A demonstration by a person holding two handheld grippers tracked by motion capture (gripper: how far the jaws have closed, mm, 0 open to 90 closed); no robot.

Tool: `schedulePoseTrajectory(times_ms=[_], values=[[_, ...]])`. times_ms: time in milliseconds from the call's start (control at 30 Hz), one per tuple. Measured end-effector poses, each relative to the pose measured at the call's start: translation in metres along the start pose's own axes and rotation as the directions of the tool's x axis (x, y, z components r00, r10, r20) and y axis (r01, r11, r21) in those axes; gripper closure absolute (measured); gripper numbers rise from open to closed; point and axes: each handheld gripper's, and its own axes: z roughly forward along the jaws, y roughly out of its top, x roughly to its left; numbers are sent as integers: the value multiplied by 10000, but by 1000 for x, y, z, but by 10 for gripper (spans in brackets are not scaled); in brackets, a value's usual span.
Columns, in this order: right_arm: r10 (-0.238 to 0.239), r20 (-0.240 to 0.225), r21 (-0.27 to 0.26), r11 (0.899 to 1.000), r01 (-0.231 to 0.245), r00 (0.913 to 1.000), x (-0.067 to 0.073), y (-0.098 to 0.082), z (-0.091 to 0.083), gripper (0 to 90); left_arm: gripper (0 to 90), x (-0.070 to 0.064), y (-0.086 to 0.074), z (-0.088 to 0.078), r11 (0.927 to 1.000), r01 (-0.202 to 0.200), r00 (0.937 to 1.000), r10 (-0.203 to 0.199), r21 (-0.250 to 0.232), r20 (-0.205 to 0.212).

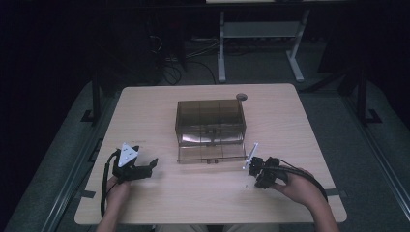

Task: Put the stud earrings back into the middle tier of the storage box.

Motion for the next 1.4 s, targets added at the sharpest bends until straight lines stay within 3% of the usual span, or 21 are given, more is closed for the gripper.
schedulePoseTrajectory(times_ms=[267,700,1067,1400], values=[[-79,-120,51,10000,79,9999,0,0,1,848,129,0,0,0,10000,33,10000,-33,-3,1],[-113,-193,-96,9999,111,9997,-2,-2,-1,850,128,0,0,0,10000,41,10000,-41,-2,8],[-303,26,-374,9988,304,9995,-2,3,-20,855,128,0,0,-1,10000,61,10000,-61,2,24],[-588,336,-716,9956,611,9977,-5,20,-47,855,129,0,0,-2,9999,110,9999,-110,12,55]])
